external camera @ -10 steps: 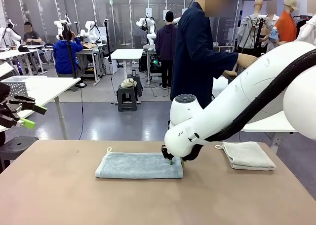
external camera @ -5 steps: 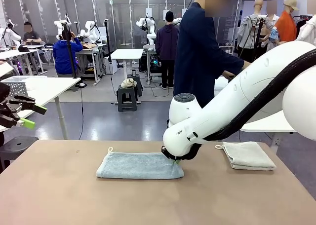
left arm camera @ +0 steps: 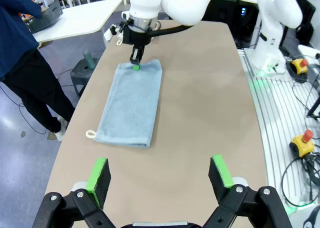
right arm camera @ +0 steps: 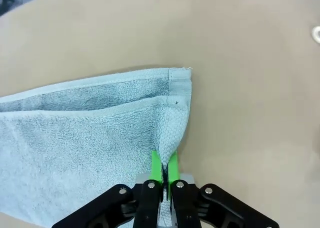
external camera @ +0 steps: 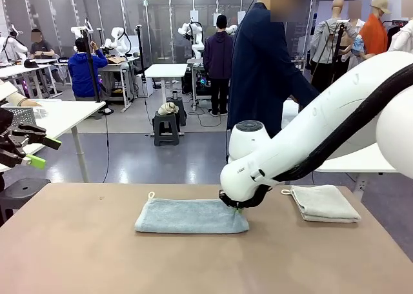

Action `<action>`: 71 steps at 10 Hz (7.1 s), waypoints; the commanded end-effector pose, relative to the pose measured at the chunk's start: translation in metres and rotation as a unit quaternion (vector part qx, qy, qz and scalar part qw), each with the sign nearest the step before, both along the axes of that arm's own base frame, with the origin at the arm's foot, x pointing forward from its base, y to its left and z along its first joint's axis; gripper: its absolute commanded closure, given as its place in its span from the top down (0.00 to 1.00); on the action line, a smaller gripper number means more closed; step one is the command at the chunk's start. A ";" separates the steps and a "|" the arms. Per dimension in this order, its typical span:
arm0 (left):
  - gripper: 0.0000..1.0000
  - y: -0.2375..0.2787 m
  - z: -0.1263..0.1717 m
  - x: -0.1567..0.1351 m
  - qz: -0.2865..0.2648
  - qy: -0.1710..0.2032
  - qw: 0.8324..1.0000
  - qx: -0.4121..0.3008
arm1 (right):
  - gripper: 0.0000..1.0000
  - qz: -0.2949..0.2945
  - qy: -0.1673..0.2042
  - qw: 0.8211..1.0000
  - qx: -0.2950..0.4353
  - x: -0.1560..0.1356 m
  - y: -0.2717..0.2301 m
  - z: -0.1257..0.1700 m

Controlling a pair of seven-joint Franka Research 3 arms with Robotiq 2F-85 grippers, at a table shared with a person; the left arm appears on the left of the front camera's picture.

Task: Fold the towels and place them in the basket.
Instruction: When a person lays out a Towel with hook on the table, fold it in half twice, then stack the folded Towel with hook on the right side of the table.

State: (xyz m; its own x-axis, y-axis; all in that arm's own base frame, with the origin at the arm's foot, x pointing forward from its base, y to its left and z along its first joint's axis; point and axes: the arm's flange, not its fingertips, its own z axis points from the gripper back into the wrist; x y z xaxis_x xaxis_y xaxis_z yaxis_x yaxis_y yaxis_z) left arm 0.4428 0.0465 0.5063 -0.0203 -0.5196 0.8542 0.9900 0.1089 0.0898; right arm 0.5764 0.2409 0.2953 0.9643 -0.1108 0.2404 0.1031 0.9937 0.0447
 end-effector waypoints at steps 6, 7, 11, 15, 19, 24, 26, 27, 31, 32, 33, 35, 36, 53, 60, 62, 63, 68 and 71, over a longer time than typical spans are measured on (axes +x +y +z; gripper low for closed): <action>1.00 -0.001 0.002 -0.001 0.000 -0.001 1.000 -0.003 | 0.00 0.009 -0.022 1.000 -0.020 -0.014 -0.072 0.033; 1.00 -0.001 0.002 -0.001 0.000 -0.001 1.000 -0.003 | 0.00 0.015 -0.028 0.999 -0.022 -0.013 -0.067 0.041; 1.00 -0.001 0.002 -0.001 0.000 -0.001 1.000 -0.003 | 0.00 -0.001 -0.017 0.998 -0.057 -0.012 0.019 0.093; 1.00 -0.001 0.002 -0.001 0.000 -0.001 1.000 -0.003 | 0.00 -0.044 0.013 0.996 -0.078 0.000 0.145 0.100; 1.00 -0.001 0.002 -0.001 0.000 -0.001 1.000 -0.003 | 0.00 -0.092 0.023 0.993 -0.063 0.011 0.204 0.070; 1.00 -0.001 0.002 -0.001 0.000 -0.001 1.000 -0.003 | 0.00 -0.110 0.015 0.993 -0.030 0.012 0.217 0.047; 1.00 -0.001 0.002 -0.001 0.000 -0.001 1.000 -0.003 | 0.00 -0.130 0.008 0.991 -0.004 0.014 0.218 0.040; 1.00 -0.001 0.002 -0.001 0.000 -0.001 1.000 -0.003 | 0.25 -0.133 0.010 0.991 0.001 0.013 0.218 0.037; 1.00 -0.001 0.002 -0.001 0.000 -0.001 1.000 -0.003 | 0.65 -0.145 0.006 0.989 0.019 0.011 0.215 0.038; 1.00 -0.001 0.002 -0.001 0.000 -0.001 1.000 -0.003 | 0.47 -0.149 -0.005 0.989 0.021 0.009 0.213 0.040; 1.00 -0.001 0.002 -0.001 0.000 -0.001 1.000 -0.003 | 0.85 -0.146 -0.007 0.989 0.021 0.004 0.210 0.047; 1.00 -0.001 0.002 -0.001 0.000 -0.001 1.000 -0.003 | 1.00 -0.125 0.007 0.992 0.023 -0.013 0.187 0.078; 1.00 -0.001 0.002 -0.001 0.000 -0.001 1.000 -0.003 | 1.00 -0.092 0.025 0.995 0.017 -0.024 0.165 0.093; 1.00 -0.001 0.002 -0.001 0.000 -0.001 1.000 -0.003 | 1.00 0.019 0.064 0.994 0.082 -0.043 0.025 0.109; 1.00 -0.001 0.002 -0.001 0.000 -0.001 1.000 -0.003 | 1.00 0.017 0.060 0.994 0.085 -0.044 0.031 0.102; 1.00 -0.001 0.002 -0.001 0.000 -0.001 1.000 -0.003 | 1.00 0.005 0.035 0.995 0.090 -0.043 0.037 0.080; 1.00 -0.001 0.002 -0.001 0.000 -0.001 1.000 -0.003 | 1.00 0.000 0.028 0.995 0.091 -0.041 0.038 0.068; 1.00 -0.001 0.002 -0.001 0.000 -0.001 1.000 -0.003 | 1.00 -0.020 0.024 0.994 0.103 -0.024 0.039 0.019; 1.00 -0.001 0.002 -0.001 0.000 -0.001 1.000 -0.003 | 1.00 -0.024 0.025 0.995 0.098 -0.011 0.043 0.002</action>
